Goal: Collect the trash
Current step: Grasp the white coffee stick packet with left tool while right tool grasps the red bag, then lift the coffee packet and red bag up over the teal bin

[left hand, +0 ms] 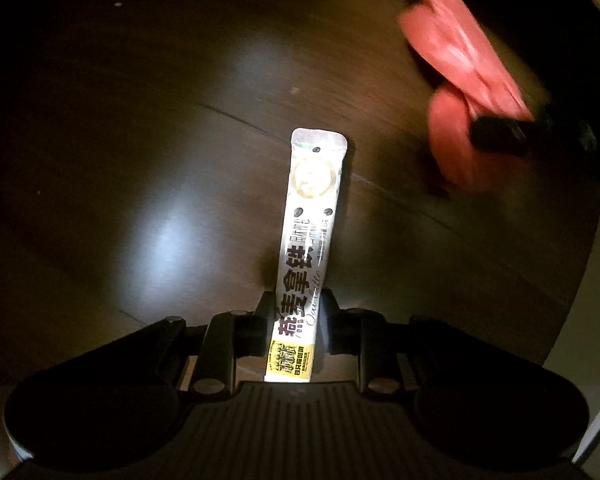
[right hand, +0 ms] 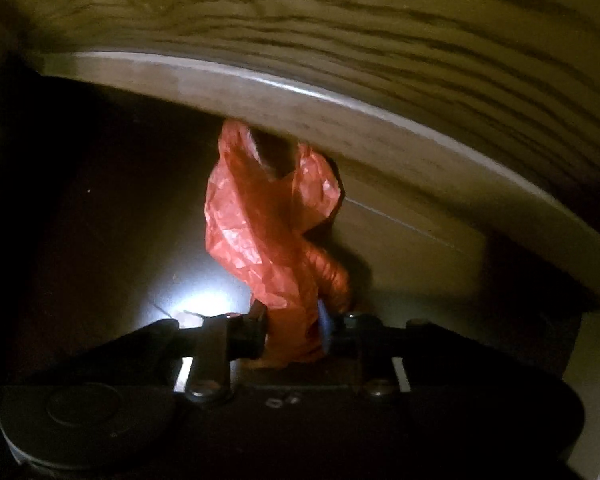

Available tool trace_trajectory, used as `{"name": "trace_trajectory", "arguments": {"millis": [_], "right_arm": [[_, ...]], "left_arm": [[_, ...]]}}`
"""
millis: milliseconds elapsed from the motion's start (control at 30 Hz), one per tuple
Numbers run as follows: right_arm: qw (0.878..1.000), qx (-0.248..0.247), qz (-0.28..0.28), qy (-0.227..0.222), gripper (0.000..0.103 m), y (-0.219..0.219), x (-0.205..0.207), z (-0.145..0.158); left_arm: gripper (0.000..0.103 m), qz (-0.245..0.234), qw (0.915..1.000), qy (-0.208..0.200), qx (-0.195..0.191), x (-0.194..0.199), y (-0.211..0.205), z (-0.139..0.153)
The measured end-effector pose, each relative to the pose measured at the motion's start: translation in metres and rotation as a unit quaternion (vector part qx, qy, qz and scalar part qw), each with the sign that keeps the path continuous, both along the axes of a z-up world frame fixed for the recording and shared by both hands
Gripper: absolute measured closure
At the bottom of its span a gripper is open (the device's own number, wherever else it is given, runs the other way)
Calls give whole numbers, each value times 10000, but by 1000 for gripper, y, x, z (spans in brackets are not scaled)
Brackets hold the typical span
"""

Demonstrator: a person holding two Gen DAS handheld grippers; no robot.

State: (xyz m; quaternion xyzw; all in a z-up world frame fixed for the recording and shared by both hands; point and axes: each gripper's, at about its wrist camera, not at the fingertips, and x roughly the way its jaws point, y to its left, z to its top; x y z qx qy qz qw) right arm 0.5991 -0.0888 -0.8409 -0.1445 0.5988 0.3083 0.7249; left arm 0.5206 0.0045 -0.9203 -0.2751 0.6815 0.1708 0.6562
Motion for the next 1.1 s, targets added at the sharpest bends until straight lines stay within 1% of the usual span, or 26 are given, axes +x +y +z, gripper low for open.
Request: {"name": "trace_trajectory", "arguments": {"millis": [133, 267, 400, 500, 600, 700, 733, 767, 800, 867, 900, 967, 1100], "right_arm": [[9996, 76, -286, -15, 85, -19, -19, 16], [9982, 117, -575, 77, 86, -36, -42, 37], [9963, 69, -824, 250, 86, -44, -69, 67], [9944, 57, -1003, 322, 86, -47, -90, 103], [9927, 63, -1165, 302, 86, -44, -112, 148], [9920, 80, -1247, 200, 86, -43, -126, 206], [9917, 120, -1274, 142, 86, -44, -130, 230], [9912, 156, -1309, 90, 86, -44, -134, 250], [9908, 193, -1336, 27, 86, -43, -137, 271], [9908, 270, -1321, -136, 86, -42, -142, 316], [9907, 287, -1309, -214, 86, -41, -144, 338], [9902, 380, -1305, -328, 86, -38, -149, 380], [9885, 620, -1265, -555, 86, -35, -161, 466]], "left_arm": [[81, -65, 10000, -65, 16, -12, 13, 17], [81, -45, 9999, -113, -18, -24, 23, 45], [81, 38, 9998, -171, -102, -37, 33, 88], [81, 17, 9996, -220, -158, -46, 41, 131], [81, -83, 9993, -301, -218, -53, 45, 181], [81, -463, 9973, -534, -184, -58, 45, 247], [81, -583, 9962, -621, -168, -60, 46, 267], [81, -743, 9944, -741, -136, -61, 47, 295], [81, -869, 9927, -829, -114, -65, 53, 314], [81, -1111, 9884, -1029, -70, -68, 55, 365], [81, -1192, 9867, -1105, -68, -72, 57, 384], [81, -1316, 9826, -1311, -47, -76, 62, 435], [81, -1467, 9755, -1639, -49, -95, 79, 516]]}}
